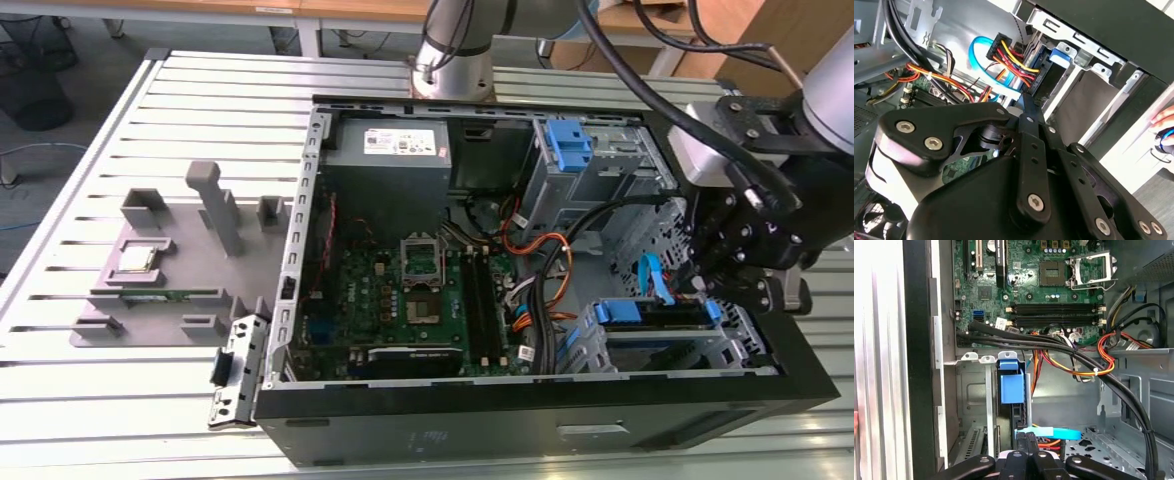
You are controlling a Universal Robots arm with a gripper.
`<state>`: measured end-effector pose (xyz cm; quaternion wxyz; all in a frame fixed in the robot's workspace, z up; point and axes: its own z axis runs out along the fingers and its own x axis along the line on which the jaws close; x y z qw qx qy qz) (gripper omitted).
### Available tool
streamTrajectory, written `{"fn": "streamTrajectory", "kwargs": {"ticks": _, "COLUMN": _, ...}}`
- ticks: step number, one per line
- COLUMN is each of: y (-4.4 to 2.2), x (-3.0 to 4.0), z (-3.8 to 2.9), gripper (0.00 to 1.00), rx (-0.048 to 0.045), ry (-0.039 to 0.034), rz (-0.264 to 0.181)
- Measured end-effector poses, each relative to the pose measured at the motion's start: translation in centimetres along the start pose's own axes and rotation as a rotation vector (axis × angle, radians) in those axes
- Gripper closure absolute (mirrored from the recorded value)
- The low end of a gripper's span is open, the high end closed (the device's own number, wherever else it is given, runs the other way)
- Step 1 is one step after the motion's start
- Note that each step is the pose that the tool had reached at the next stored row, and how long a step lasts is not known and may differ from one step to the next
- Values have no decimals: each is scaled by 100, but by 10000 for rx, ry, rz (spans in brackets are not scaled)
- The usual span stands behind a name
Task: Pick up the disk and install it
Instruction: 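Insert the second disk wire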
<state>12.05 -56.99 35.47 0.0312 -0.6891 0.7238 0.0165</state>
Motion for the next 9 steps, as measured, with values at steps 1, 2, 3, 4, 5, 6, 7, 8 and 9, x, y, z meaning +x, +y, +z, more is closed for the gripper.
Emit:
{"fn": "streamTrajectory", "kwargs": {"ticks": 1, "y": 0, "x": -1, "z": -21, "gripper": 90, "rx": 1, "ry": 1, "rz": 0}}
{"fn": "streamTrajectory", "kwargs": {"ticks": 2, "y": 0, "x": -1, "z": -29, "gripper": 90, "rx": 0, "ry": -2, "rz": 1}}
{"fn": "streamTrajectory", "kwargs": {"ticks": 3, "y": 0, "x": -1, "z": -28, "gripper": 90, "rx": 0, "ry": -3, "rz": 1}}
{"fn": "streamTrajectory", "kwargs": {"ticks": 4, "y": 0, "x": -1, "z": -28, "gripper": 90, "rx": 0, "ry": -4, "rz": 0}}
{"fn": "streamTrajectory", "kwargs": {"ticks": 5, "y": 0, "x": -2, "z": -28, "gripper": 90, "rx": 0, "ry": -5, "rz": 0}}
{"fn": "streamTrajectory", "kwargs": {"ticks": 6, "y": 0, "x": -2, "z": -32, "gripper": 90, "rx": 0, "ry": -3, "rz": 1}}
{"fn": "streamTrajectory", "kwargs": {"ticks": 7, "y": 0, "x": -2, "z": -34, "gripper": 90, "rx": 0, "ry": -3, "rz": 1}}
{"fn": "streamTrajectory", "kwargs": {"ticks": 8, "y": 0, "x": -2, "z": -34, "gripper": 90, "rx": 0, "ry": -3, "rz": 1}}
{"fn": "streamTrajectory", "kwargs": {"ticks": 9, "y": 0, "x": -2, "z": -34, "gripper": 90, "rx": 0, "ry": -3, "rz": 1}}
